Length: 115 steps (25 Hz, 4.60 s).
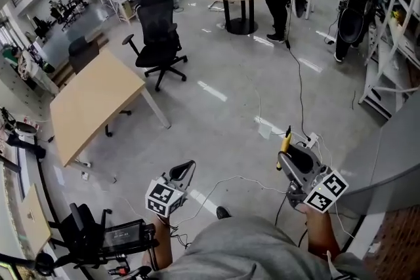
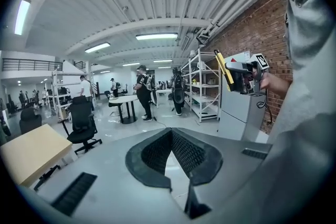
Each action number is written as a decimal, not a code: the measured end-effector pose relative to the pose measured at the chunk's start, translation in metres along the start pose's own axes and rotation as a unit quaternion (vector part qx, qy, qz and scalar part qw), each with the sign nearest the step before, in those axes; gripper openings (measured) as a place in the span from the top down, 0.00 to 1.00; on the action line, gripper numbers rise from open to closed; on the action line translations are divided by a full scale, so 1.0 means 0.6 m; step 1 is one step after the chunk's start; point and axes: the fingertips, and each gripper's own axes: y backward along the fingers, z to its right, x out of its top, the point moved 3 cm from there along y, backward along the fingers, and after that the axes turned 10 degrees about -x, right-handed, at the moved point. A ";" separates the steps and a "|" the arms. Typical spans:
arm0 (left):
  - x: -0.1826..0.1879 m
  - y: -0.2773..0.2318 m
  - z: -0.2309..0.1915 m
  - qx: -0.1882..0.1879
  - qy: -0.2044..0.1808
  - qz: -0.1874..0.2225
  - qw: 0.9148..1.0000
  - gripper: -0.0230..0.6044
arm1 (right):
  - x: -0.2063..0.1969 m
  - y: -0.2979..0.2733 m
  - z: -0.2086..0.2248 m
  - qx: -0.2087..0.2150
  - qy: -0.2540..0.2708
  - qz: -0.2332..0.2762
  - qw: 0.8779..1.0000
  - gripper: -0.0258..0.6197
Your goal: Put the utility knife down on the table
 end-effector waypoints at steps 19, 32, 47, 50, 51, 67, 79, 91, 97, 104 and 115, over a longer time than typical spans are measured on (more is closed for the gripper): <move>-0.084 0.029 -0.256 0.035 0.040 0.006 0.999 0.96 | -0.033 -0.297 0.002 0.020 0.014 -0.012 1.000 0.78; -0.004 -0.091 -0.474 0.092 0.052 -0.024 0.994 0.96 | 0.007 -0.569 0.180 0.078 -0.014 -0.021 0.997 0.78; 0.096 -0.272 -0.657 0.110 0.049 -0.046 0.992 0.96 | 0.042 -0.792 0.377 0.116 -0.042 -0.031 0.992 0.78; 0.083 -0.281 -0.704 0.107 0.056 -0.057 0.991 0.96 | 0.027 -0.833 0.387 0.113 -0.052 -0.040 0.991 0.78; 0.080 -0.287 -0.721 0.106 0.058 -0.059 0.991 0.96 | 0.027 -0.846 0.392 0.112 -0.054 -0.041 0.991 0.78; 0.130 -0.362 -1.176 0.116 0.028 -0.007 0.993 0.96 | 0.060 -1.217 0.411 0.113 -0.011 -0.024 0.993 0.78; 0.171 -0.453 -1.383 0.141 0.040 -0.027 0.989 0.96 | 0.045 -1.449 0.520 0.150 -0.038 -0.059 0.986 0.78; 0.241 -0.576 -1.592 0.227 0.070 -0.045 0.970 0.96 | 0.093 -1.740 0.676 0.256 -0.050 -0.089 0.961 0.78; 0.223 -0.558 -1.654 0.263 0.094 -0.058 0.958 0.96 | 0.073 -1.849 0.681 0.289 -0.065 -0.104 0.949 0.78; 0.161 -0.459 -1.764 0.294 0.116 -0.050 0.947 0.96 | 0.039 -1.984 0.614 0.293 -0.054 -0.113 0.948 0.78; 0.127 -0.352 -1.880 0.341 0.126 -0.021 0.931 0.96 | 0.025 -2.130 0.545 0.301 -0.040 -0.108 0.947 0.78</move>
